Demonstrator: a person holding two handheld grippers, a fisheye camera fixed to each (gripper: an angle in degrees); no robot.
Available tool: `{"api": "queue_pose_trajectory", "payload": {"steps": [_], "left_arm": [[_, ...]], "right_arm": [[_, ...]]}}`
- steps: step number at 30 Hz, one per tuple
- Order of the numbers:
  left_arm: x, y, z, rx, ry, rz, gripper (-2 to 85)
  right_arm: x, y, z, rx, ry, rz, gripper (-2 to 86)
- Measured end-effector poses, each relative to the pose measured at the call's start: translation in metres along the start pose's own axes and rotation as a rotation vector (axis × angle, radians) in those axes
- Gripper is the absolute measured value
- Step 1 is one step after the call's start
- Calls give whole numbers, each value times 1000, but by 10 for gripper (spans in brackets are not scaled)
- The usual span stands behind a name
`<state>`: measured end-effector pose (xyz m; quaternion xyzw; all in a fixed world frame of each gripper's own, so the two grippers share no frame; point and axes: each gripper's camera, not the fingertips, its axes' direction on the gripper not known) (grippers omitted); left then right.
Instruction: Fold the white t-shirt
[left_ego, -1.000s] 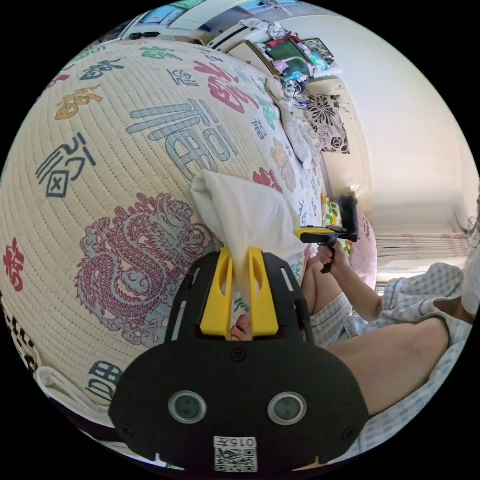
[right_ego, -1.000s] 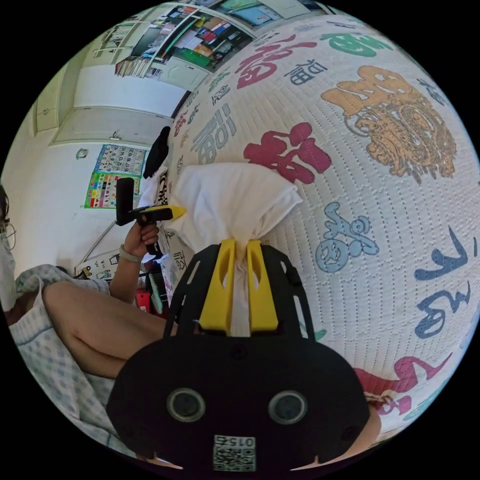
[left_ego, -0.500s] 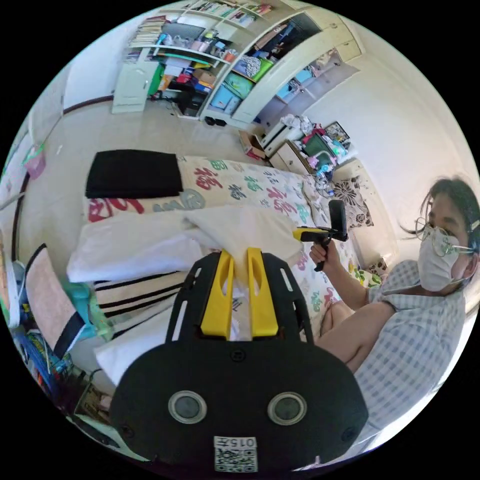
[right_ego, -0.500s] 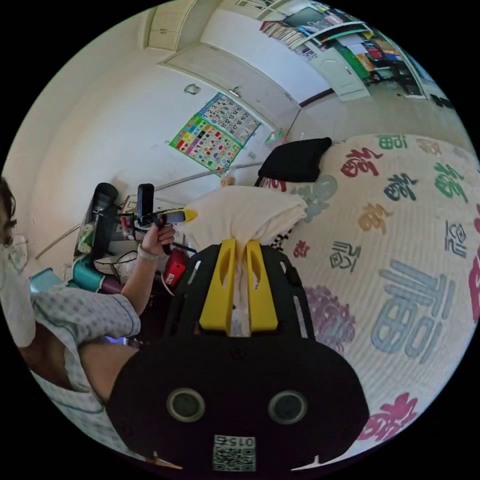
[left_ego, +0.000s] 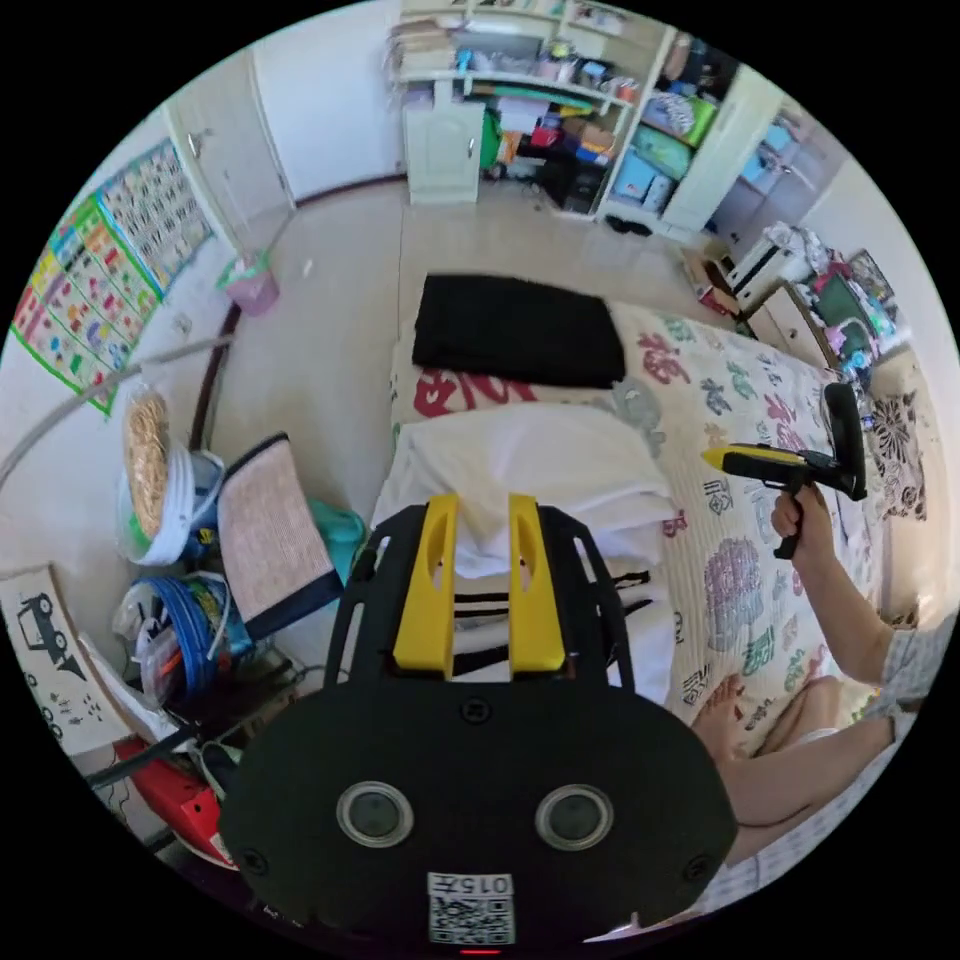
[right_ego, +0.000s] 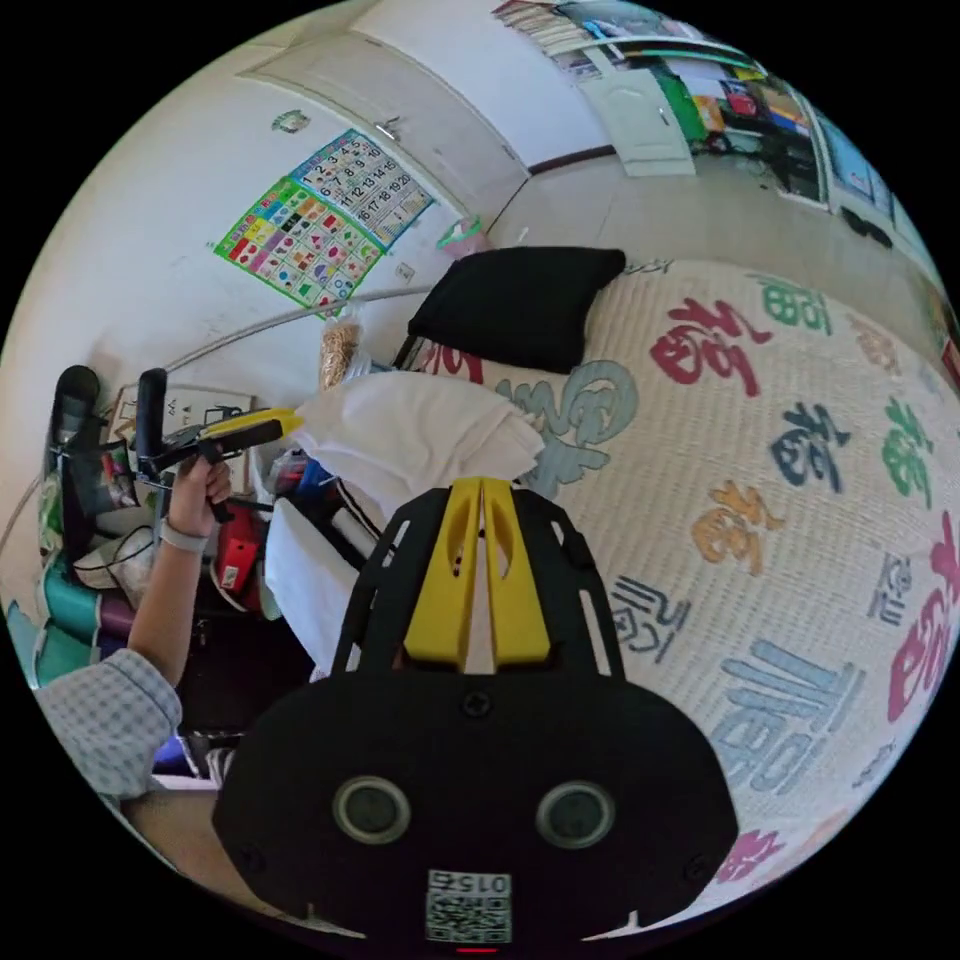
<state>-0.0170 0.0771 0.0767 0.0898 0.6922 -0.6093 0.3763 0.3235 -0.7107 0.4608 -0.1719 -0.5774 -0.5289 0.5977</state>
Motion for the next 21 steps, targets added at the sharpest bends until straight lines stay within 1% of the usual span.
{"api": "queue_pose_trajectory", "payload": {"steps": [1,2,3,4,6,7,8,9,10,11,12,13,15,17,20,21], "left_arm": [[16,6,-7,37,-3,17,15],[51,17,-14,93,36,65,6],[91,27,-11,115,108,127,-1],[112,32,-5,111,148,162,-3],[196,49,36,45,279,253,-7],[218,54,50,19,302,275,-7],[262,62,79,-41,348,337,-8],[304,71,108,-107,398,390,-8],[324,75,122,-151,423,401,-8],[361,82,148,-240,470,416,-8],[396,91,170,-308,494,457,-8],[411,96,179,-337,493,472,-7],[459,112,211,-362,413,465,-6],[484,121,233,-375,315,426,-5],[518,139,262,-393,172,446,-5],[529,145,271,-394,114,448,-4]], "right_arm": [[2,9,-8,17,46,5,-1],[9,30,-23,46,144,36,-3],[19,52,-35,60,245,97,-5],[24,63,-40,62,293,131,-5],[47,111,-48,26,505,271,-7],[53,123,-48,10,569,301,-7],[63,146,-46,-38,670,358,-8],[73,165,-44,-121,726,432,-9],[78,174,-44,-157,739,479,-9],[88,192,-43,-195,738,561,-10],[96,207,-44,-204,718,606,-10],[99,214,-44,-196,695,627,-10],[115,238,-51,-149,581,729,-10],[128,254,-60,-111,526,834,-10],[145,274,-70,-78,519,952,-10],[151,278,-70,-101,527,984,-10]]}}
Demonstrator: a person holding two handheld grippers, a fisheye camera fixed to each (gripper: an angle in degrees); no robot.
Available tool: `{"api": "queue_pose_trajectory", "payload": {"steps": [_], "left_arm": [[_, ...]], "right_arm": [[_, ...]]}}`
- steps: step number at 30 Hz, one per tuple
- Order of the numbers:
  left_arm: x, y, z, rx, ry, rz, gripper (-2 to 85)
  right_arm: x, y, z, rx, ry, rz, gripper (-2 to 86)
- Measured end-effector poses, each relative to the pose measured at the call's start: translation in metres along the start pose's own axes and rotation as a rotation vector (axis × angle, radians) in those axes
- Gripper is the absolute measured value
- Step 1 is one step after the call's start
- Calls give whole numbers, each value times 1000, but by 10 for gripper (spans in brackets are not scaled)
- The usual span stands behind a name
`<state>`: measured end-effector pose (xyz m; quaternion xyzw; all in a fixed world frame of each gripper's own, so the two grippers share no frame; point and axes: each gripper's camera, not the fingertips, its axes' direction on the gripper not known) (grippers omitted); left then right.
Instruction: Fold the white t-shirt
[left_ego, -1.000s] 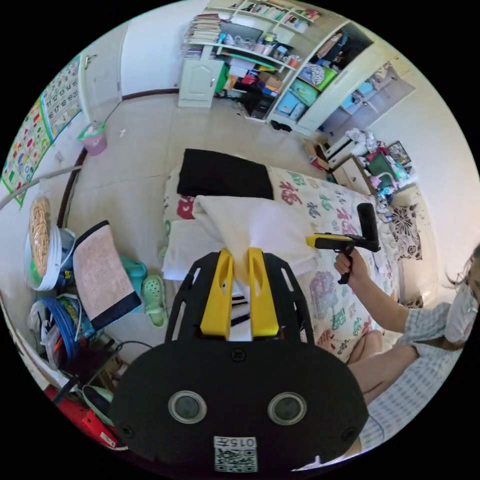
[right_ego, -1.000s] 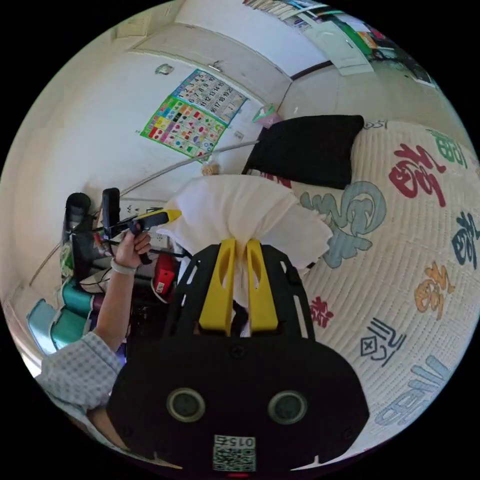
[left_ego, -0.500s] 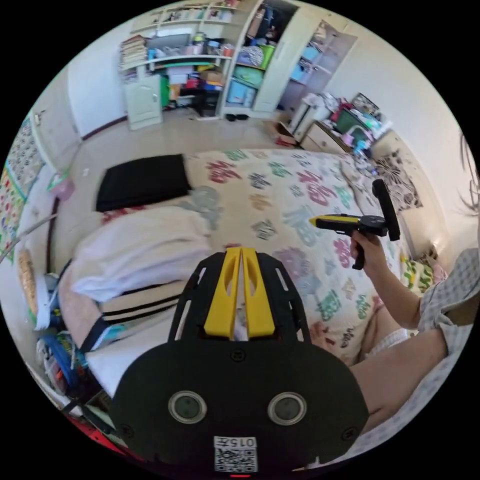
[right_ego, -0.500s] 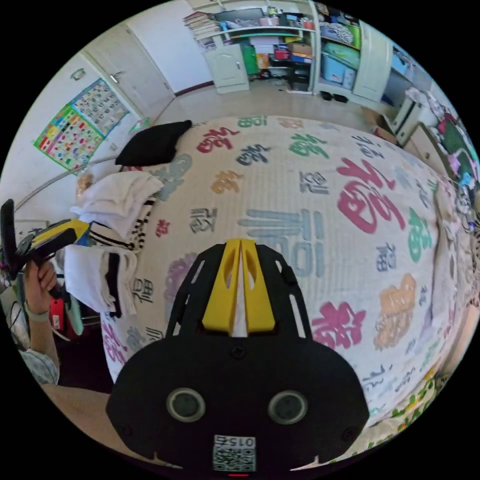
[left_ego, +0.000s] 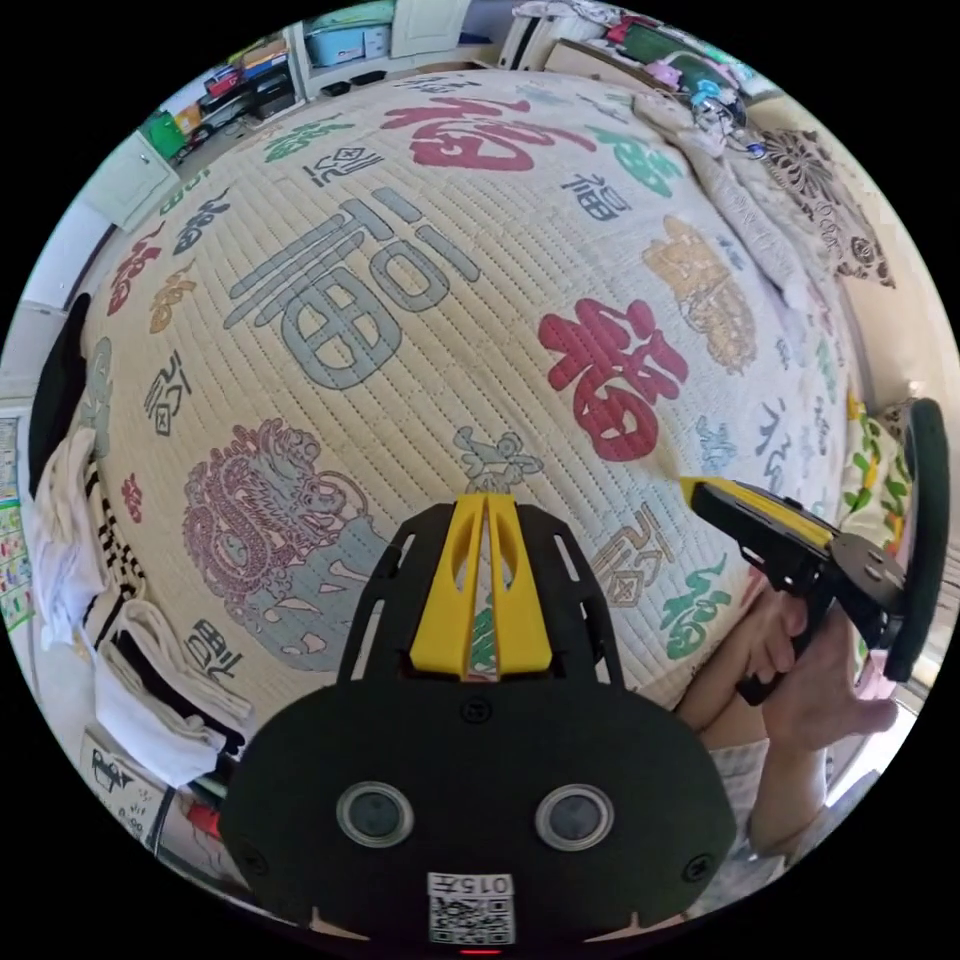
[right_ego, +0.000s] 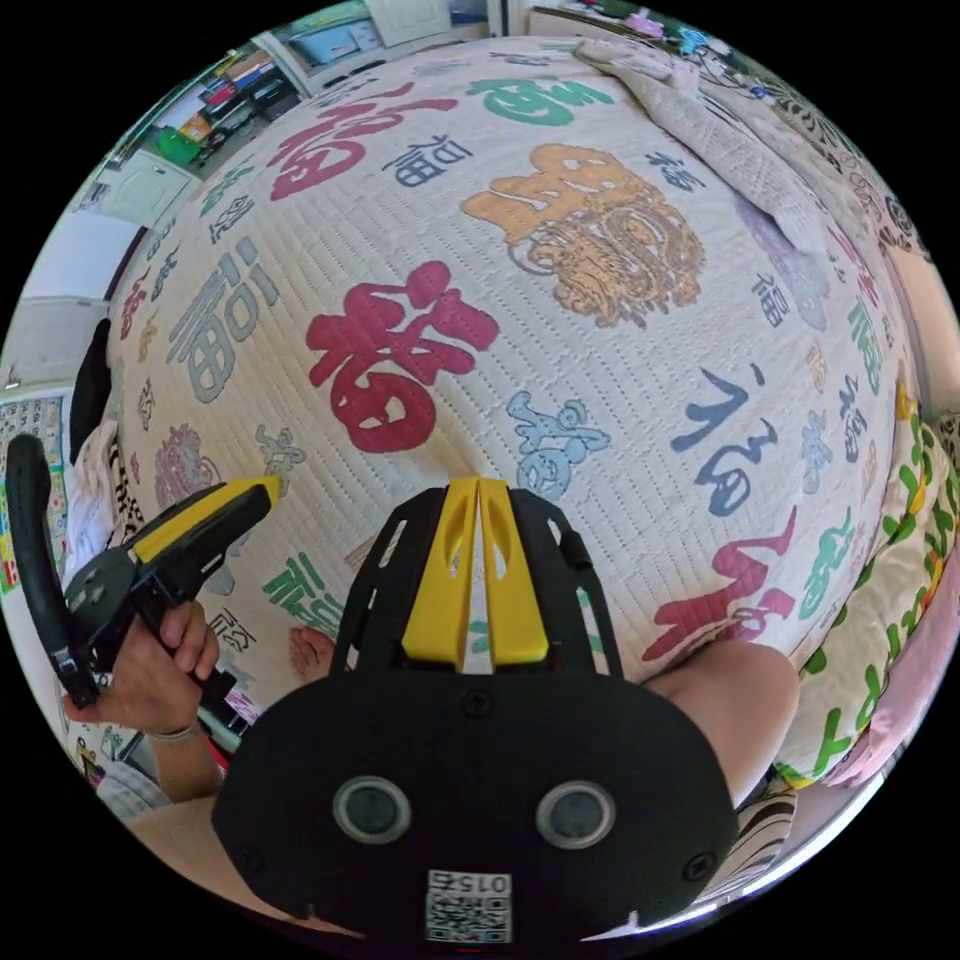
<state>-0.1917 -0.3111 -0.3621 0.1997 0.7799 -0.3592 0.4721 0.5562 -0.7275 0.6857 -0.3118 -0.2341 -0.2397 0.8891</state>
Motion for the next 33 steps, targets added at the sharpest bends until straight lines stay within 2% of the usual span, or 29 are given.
{"api": "queue_pose_trajectory", "payload": {"steps": [3,8,15,20,24,33], "left_arm": [[17,-5,22,-16,-87,-3,-4],[22,-8,56,-22,-118,3,-4],[9,2,101,43,-65,26,-3],[-7,0,127,28,-6,-9,-3],[-23,-1,147,19,47,-16,-3],[-40,8,183,68,41,-49,-4]], "right_arm": [[6,-4,1,-15,-29,-31,-10],[17,-12,0,-55,-103,-20,-10],[14,-3,-13,-15,-70,-80,-10],[19,-1,-24,-37,-95,-44,-10],[11,7,-34,-36,-31,-83,-10],[3,38,-58,22,45,-99,-10]]}}
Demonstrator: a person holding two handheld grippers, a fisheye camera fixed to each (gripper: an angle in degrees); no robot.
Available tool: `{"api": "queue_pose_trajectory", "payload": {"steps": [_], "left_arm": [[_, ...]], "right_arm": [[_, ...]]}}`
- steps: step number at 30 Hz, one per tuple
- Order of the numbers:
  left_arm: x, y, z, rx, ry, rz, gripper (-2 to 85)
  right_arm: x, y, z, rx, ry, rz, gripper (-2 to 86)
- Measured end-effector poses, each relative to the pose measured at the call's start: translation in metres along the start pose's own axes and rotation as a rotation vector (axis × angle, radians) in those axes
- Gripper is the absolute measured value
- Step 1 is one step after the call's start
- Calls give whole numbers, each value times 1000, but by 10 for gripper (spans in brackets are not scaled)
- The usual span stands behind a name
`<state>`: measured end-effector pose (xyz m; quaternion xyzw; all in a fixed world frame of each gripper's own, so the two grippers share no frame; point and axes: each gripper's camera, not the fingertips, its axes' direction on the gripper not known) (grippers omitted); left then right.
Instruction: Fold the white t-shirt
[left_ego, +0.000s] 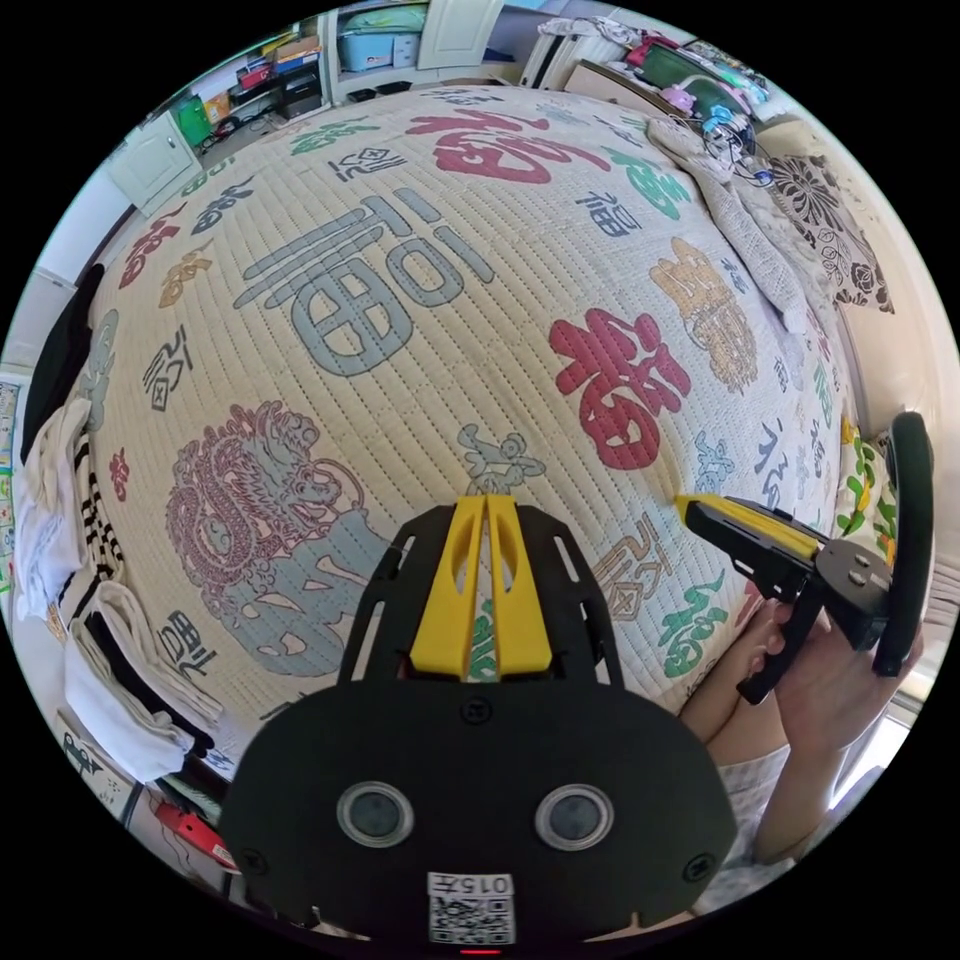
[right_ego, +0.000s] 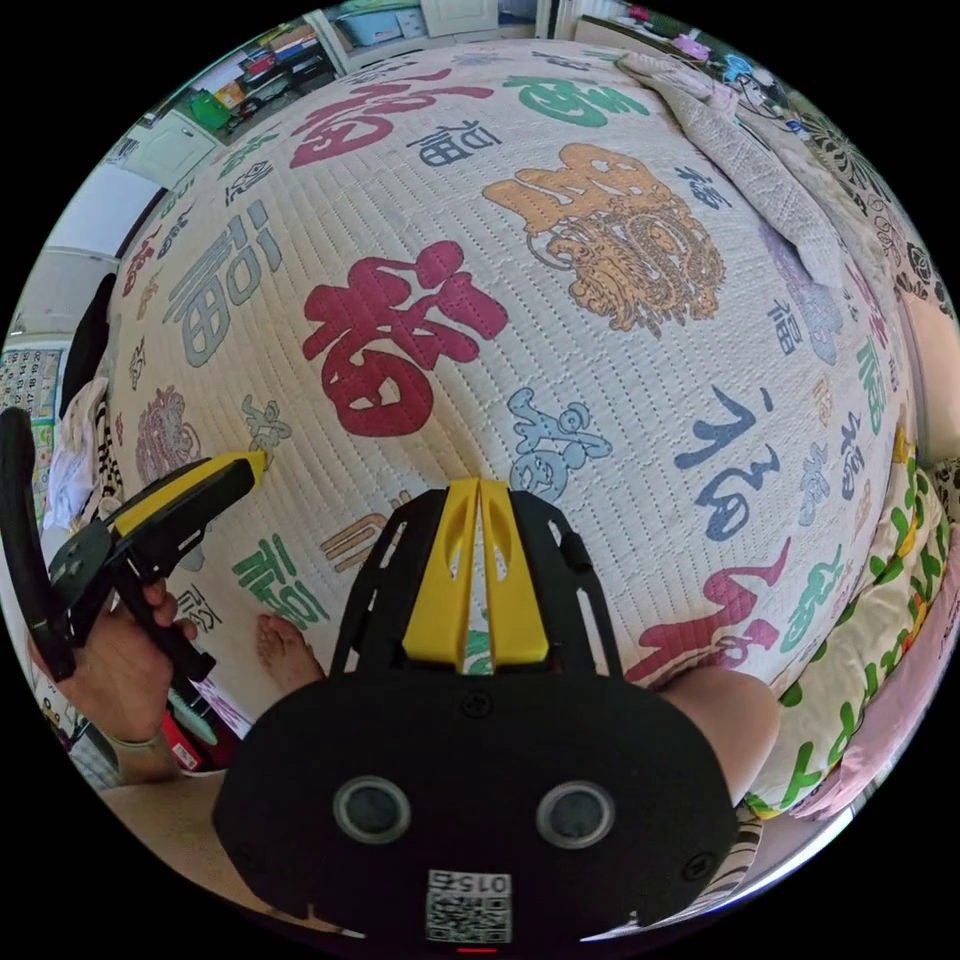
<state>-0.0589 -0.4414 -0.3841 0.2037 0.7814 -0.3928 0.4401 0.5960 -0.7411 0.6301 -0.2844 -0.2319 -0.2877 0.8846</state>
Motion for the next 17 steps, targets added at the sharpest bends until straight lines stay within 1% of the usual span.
{"api": "queue_pose_trajectory", "payload": {"steps": [9,14,17], "left_arm": [[-13,8,24,28,-51,27,-4],[-30,8,32,-10,-25,-36,-3],[-34,13,35,3,-50,-20,-3]], "right_arm": [[-4,39,-36,54,41,-12,-10],[-2,56,-60,5,37,13,-10],[-3,71,-76,6,51,9,-10]]}}
